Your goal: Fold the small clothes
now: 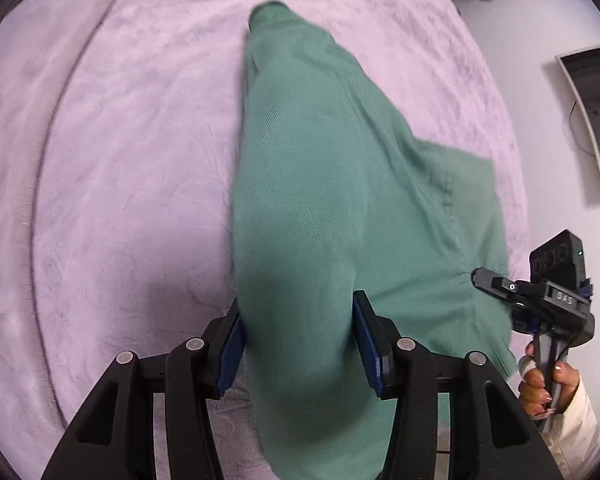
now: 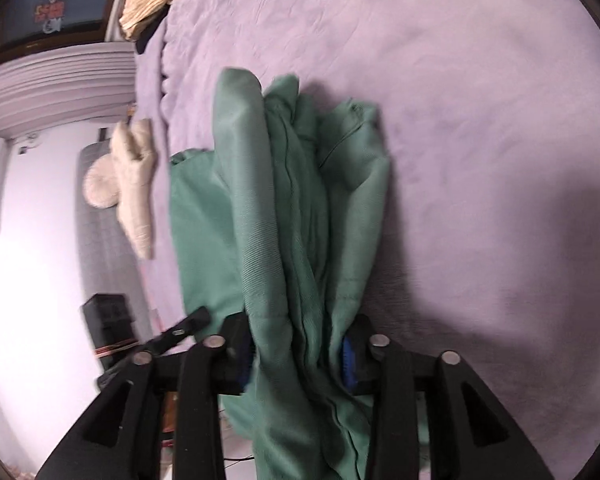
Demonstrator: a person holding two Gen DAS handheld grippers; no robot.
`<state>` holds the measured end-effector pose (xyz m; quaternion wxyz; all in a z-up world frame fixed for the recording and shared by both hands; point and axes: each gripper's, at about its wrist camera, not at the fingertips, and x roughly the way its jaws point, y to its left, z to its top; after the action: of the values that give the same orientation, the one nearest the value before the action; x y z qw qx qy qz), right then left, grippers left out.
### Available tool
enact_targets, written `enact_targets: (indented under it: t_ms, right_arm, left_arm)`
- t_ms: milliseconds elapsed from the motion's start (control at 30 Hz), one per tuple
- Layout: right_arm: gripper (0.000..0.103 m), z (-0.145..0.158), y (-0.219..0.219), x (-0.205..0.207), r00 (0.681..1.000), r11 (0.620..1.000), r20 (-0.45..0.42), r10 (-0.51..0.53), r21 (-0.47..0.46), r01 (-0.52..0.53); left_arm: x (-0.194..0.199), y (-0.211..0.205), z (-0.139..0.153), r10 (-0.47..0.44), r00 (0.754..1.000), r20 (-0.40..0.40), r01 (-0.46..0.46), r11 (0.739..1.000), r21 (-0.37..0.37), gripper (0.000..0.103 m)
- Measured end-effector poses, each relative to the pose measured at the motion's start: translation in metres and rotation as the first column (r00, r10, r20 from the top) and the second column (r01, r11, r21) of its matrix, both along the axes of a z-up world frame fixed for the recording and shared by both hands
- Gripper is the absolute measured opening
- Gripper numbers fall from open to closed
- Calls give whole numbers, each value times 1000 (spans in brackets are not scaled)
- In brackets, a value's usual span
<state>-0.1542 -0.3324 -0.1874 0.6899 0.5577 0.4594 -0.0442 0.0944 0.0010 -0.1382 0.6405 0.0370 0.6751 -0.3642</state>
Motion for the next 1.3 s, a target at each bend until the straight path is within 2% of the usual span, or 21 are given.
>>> enact_targets:
  t_ms: [67, 133, 200, 267, 300, 333, 367, 400, 467, 500, 533, 667, 800, 833, 900, 1000, 1133, 1200, 1300]
  right_arm:
    - [50, 20, -7, -4, 999, 993, -42, 1, -119, -6]
    - [50, 39, -13, -4, 1000, 980, -22, -15, -198, 10]
    - [50, 55, -18, 6, 1000, 972, 8, -26, -235, 27]
    - [43, 59, -18, 22, 1000, 965, 16, -5, -261, 9]
    - [27, 62, -16, 39, 1000, 955, 6, 18, -296, -16]
    - [17, 62, -10, 54, 999, 940, -24, 46, -339, -52]
    - [17, 58, -5, 68, 995, 920, -71, 66, -381, -88]
    - [17, 49, -3, 64, 991, 909, -106, 76, -401, -113]
    - [17, 27, -12, 66, 986, 916, -154, 70, -381, -125]
    - [17, 16, -18, 69, 984, 925, -166, 59, -361, -117]
    - [17, 8, -22, 72, 984, 932, -167, 56, -345, -112]
    - [25, 9, -27, 66, 984, 932, -165, 66, -342, -120]
    - [31, 39, -21, 35, 984, 925, -161, 81, -356, -134]
    - [36, 47, -16, 28, 984, 924, -150, 93, -355, -141]
    - [39, 61, -2, 17, 982, 917, -138, 126, -361, -169]
    - [39, 85, 26, -3, 978, 899, -114, 177, -386, -208]
    - [39, 113, 67, -20, 974, 890, -26, 223, -403, -214]
    - [38, 111, 87, -22, 964, 894, -27, 266, -368, -257]
    - [28, 89, 97, -24, 954, 885, -108, 279, -356, -299]
  left_arm:
    - [4, 7, 19, -4, 997, 82, 5, 1000, -11, 50]
    - [11, 4, 32, 0, 990, 144, 1, 1000, -10, 50]
    - [27, 2, 36, 13, 983, 185, -13, 1000, -2, 50]
    - [37, -19, 33, 35, 980, 197, -36, 999, 0, 50]
    - [41, -29, 27, 38, 977, 209, -41, 999, 11, 51]
    - [43, -35, 20, 33, 973, 227, -43, 998, 40, 51]
    - [47, -55, 7, 24, 971, 238, -44, 996, 78, 51]
    - [46, -58, -3, 16, 970, 243, -43, 993, 107, 51]
    - [49, -59, -17, 18, 966, 257, -58, 987, 149, 62]
    - [52, -58, -21, 30, 965, 260, -72, 986, 153, 74]
    - [55, -55, -24, 39, 965, 258, -80, 985, 153, 82]
    - [59, -45, -21, 37, 970, 239, -75, 985, 153, 83]
    - [40, -37, 7, -17, 952, 306, -43, 981, 188, 83]
    - [32, -33, 15, -31, 951, 308, -25, 984, 177, 83]
    - [12, -24, 28, -57, 954, 295, 9, 987, 161, 83]
    - [-22, -13, 43, -105, 952, 287, 64, 987, 150, 83]
    - [-67, -4, 48, -156, 955, 252, 125, 983, 136, 83]
    - [-86, -2, 38, -184, 956, 229, 149, 975, 164, 83]
    - [-101, 5, 12, -204, 959, 197, 159, 962, 223, 83]
